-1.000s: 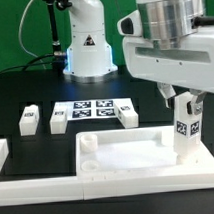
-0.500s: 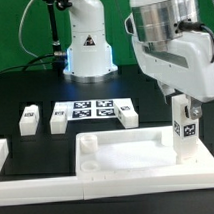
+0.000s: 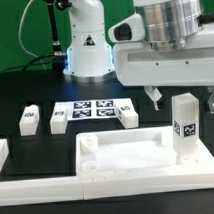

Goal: Assemble desk

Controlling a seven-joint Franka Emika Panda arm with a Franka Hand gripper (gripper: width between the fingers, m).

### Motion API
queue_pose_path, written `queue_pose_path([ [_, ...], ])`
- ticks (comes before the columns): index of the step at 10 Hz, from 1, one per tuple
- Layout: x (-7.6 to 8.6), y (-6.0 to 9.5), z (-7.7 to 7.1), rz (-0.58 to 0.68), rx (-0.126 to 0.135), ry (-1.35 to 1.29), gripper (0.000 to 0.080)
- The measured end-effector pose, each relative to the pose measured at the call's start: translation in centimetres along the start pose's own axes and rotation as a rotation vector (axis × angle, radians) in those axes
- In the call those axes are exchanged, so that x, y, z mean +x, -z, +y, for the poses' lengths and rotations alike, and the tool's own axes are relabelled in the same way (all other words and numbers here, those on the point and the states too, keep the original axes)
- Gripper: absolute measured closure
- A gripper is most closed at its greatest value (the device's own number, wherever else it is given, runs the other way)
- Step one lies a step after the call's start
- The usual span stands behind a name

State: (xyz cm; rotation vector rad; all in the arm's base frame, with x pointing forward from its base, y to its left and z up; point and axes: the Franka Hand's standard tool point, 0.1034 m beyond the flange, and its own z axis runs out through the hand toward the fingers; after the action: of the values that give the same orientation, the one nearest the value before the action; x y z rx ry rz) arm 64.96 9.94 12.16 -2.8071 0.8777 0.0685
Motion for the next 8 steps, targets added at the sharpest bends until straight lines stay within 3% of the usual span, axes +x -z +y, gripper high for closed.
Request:
queue_pose_path([
  [1,-0.06,-0.04,-0.05,0.0,-0.001,0.092,0.015],
  [2,-0.29,-0.27,-0.25,0.016,-0.045,0.318,0.015],
  [3,-0.63,-0.47,-0.84,0.02,-0.069,0.48,0.015],
  [5,-0.6,-0.52,-0.82,0.018,-0.061,0.451,0.015],
  [7,-0.64,-0.54,-0.86,0.019,-0.06,0.416,0.0411],
  [8,-0.46,-0.57,-0.53,0.022,-0.066,0.352,0.0501],
])
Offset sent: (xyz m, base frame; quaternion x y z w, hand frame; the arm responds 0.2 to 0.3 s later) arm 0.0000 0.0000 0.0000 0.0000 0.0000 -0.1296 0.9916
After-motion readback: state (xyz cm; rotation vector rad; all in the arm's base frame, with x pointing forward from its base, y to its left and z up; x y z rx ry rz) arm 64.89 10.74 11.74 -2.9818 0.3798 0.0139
